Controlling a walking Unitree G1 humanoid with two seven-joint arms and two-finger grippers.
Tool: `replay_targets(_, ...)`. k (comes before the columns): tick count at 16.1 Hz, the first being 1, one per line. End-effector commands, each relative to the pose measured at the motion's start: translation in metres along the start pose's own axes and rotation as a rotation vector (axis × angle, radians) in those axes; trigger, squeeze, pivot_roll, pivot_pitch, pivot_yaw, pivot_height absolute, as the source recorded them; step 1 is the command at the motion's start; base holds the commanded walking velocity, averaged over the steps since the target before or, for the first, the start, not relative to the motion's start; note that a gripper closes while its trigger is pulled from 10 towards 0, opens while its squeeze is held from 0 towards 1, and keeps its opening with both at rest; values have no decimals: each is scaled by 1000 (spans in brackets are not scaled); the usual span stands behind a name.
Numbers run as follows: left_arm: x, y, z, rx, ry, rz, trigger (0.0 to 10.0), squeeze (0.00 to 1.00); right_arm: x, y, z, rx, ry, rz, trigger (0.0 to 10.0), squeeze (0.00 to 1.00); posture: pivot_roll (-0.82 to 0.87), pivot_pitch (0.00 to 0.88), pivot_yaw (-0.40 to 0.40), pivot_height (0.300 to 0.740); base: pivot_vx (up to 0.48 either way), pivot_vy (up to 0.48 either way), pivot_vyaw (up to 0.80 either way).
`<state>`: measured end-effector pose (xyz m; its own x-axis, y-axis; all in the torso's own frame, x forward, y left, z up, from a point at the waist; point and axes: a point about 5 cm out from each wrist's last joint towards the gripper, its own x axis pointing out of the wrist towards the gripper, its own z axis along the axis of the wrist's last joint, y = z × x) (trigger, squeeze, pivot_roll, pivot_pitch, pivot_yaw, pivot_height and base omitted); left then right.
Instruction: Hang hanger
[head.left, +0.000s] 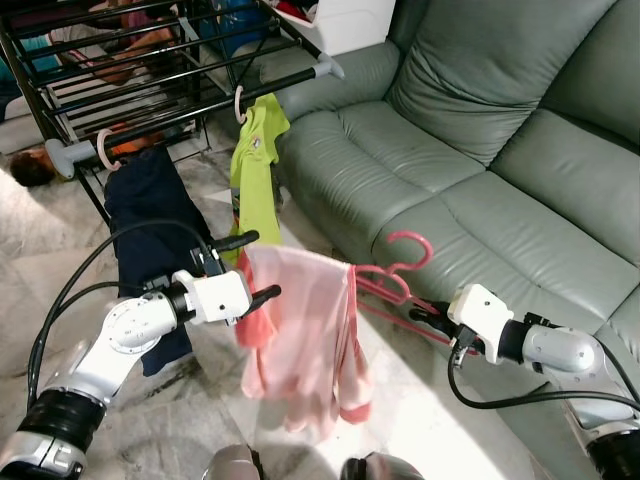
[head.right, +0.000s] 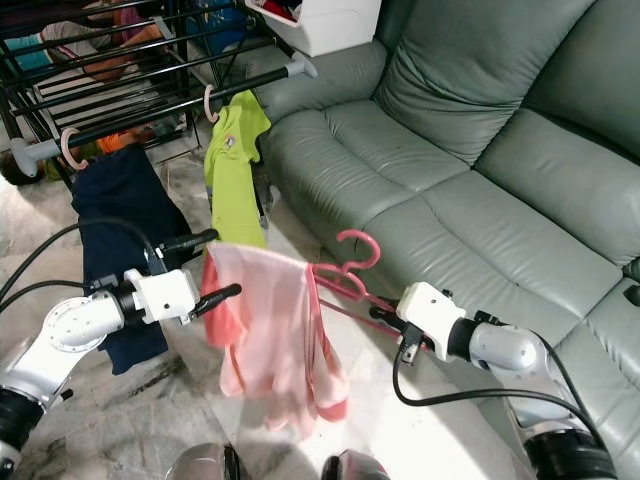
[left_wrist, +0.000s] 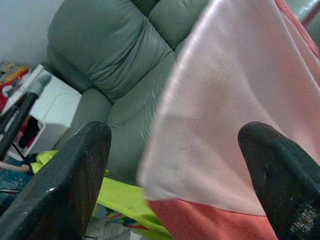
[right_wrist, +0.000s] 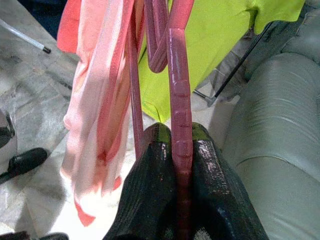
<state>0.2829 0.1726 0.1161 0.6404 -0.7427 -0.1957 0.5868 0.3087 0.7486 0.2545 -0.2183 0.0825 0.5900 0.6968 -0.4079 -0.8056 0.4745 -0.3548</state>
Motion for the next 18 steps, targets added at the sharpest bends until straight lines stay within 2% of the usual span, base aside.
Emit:
replay_targets(1, 0, 4, 0, 39, 2, -37, 10000, 741, 2, -5, 6, -44, -16, 25, 10000, 0, -48, 26, -20, 740, 0, 0, 0)
replay_targets(2, 1, 4, 0, 40, -3, -41, 10000, 553, 4, -4, 5, -63, -10, 43, 10000, 0, -48, 26, -20, 740, 0, 0, 0)
replay_targets(3, 2, 4, 0, 45, -8, -56, 10000, 145, 5, -3, 5, -85, -6, 61, 10000, 0, -48, 26, -20, 740, 0, 0, 0)
replay_targets(4, 4, 3, 0, 50, -10, -75, 10000, 0, 8, -2, 6, -102, -9, 80, 10000, 0, -45, 24, -17, 740, 0, 0, 0)
replay_targets(5, 6, 0, 1, 50, -22, -105, 10000, 0, 11, -1, 8, -120, -20, 100, 10000, 0, -47, 23, -13, 740, 0, 0, 0)
replay_targets(6, 10, -3, 1, 46, -35, -130, 8902, 0, 15, -1, 11, -147, -27, 123, 10000, 0, -49, 22, -11, 740, 0, 0, 0)
replay_targets(7, 12, -5, 2, 45, -48, -157, 1451, 0, 17, -2, 12, -175, -26, 136, 10000, 0, -49, 22, -11, 740, 0, 0, 0)
replay_targets(8, 13, -7, 2, 55, -54, -187, 0, 0, 19, -3, 13, -189, -28, 143, 10000, 0, -52, 22, -8, 740, 0, 0, 0)
replay_targets(12, 16, -7, -1, 79, -46, -254, 0, 0, 21, -3, 15, -235, -31, 165, 10000, 0, -52, 22, -8, 740, 0, 0, 0)
replay_targets(18, 16, -5, -8, 54, -2, -359, 0, 0, 22, -4, 13, -289, -22, 173, 10000, 0, -59, 31, 5, 740, 0, 0, 0)
